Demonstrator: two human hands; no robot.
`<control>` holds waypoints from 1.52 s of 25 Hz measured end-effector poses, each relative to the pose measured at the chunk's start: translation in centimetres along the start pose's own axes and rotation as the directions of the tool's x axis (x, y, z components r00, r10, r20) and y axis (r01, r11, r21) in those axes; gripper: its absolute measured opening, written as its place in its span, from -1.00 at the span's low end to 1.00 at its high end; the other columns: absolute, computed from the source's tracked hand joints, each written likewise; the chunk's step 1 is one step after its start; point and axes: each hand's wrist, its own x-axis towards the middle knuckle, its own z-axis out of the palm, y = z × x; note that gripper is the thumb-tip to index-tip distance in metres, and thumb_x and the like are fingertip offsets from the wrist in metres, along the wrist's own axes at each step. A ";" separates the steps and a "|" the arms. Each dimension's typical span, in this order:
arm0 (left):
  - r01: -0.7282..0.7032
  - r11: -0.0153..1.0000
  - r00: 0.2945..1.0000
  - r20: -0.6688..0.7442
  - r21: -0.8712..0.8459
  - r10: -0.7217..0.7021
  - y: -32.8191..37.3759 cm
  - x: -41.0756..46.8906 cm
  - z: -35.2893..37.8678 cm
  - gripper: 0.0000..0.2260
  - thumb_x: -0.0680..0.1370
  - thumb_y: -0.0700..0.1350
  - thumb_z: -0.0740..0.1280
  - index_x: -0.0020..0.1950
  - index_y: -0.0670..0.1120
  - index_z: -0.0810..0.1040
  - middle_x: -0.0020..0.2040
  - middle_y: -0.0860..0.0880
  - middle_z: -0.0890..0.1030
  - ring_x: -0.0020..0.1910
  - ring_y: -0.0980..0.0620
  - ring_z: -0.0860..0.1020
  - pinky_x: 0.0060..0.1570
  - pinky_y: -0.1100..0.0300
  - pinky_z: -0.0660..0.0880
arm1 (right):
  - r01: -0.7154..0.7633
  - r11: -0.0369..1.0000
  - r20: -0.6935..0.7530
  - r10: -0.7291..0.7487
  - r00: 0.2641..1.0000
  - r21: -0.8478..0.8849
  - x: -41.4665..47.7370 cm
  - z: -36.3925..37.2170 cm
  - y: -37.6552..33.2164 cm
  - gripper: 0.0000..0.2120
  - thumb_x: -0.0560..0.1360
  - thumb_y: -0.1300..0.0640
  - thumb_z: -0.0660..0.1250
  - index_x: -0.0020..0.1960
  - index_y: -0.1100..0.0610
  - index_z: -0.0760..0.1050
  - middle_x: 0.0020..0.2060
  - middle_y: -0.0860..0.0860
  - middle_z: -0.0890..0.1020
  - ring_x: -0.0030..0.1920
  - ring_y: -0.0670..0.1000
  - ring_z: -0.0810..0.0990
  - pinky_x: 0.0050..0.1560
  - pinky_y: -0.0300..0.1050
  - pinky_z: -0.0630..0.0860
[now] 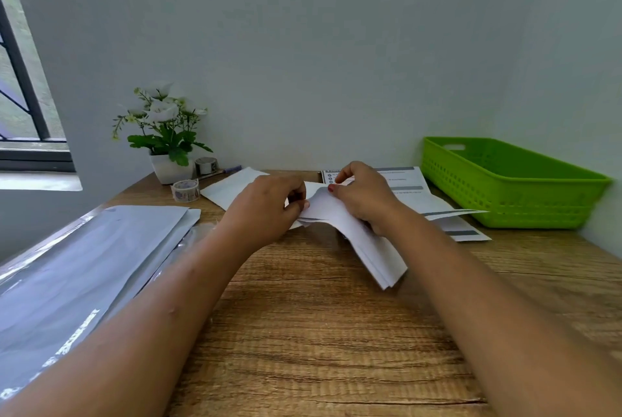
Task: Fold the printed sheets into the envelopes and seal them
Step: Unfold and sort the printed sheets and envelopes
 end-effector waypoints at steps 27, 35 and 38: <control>0.080 0.991 0.990 -0.123 0.110 -0.066 -0.2 -0.1 -0.5 -0.92 0.58 -0.03 0.23 0.01 0.02 0.49 -0.05 0.11 0.53 -0.16 0.10 0.43 -0.35 0.26 0.25 | -0.176 0.976 0.419 0.108 0.902 0.128 -0.5 -2.3 -0.5 -0.46 0.44 0.02 0.46 0.32 -0.05 0.27 -0.06 0.06 0.53 -0.33 -0.07 0.45 -0.49 -0.26 0.37; 0.079 0.996 0.988 -0.137 0.051 -0.071 -1.1 -0.1 -0.4 -0.96 0.56 -0.05 0.26 -0.05 0.02 0.48 -0.06 0.07 0.56 -0.19 0.09 0.43 -0.31 0.23 0.28 | -0.077 0.958 0.590 -0.105 0.801 0.276 -0.6 -3.8 -0.7 -0.85 0.45 0.31 0.41 -0.02 0.13 0.55 -0.44 -0.03 0.56 -0.48 -0.14 0.47 -0.50 -0.36 0.44; 0.002 1.000 0.991 -0.137 -0.002 -0.002 -0.6 -0.1 -0.4 -0.96 0.56 -0.08 0.27 -0.10 0.04 0.46 -0.15 0.11 0.51 -0.28 0.14 0.39 -0.35 0.31 0.25 | 0.015 0.971 0.480 -0.132 0.868 0.240 -0.6 -2.6 -0.5 -0.90 0.44 0.25 0.44 -0.09 0.15 0.54 -0.47 -0.06 0.58 -0.47 -0.13 0.49 -0.49 -0.33 0.42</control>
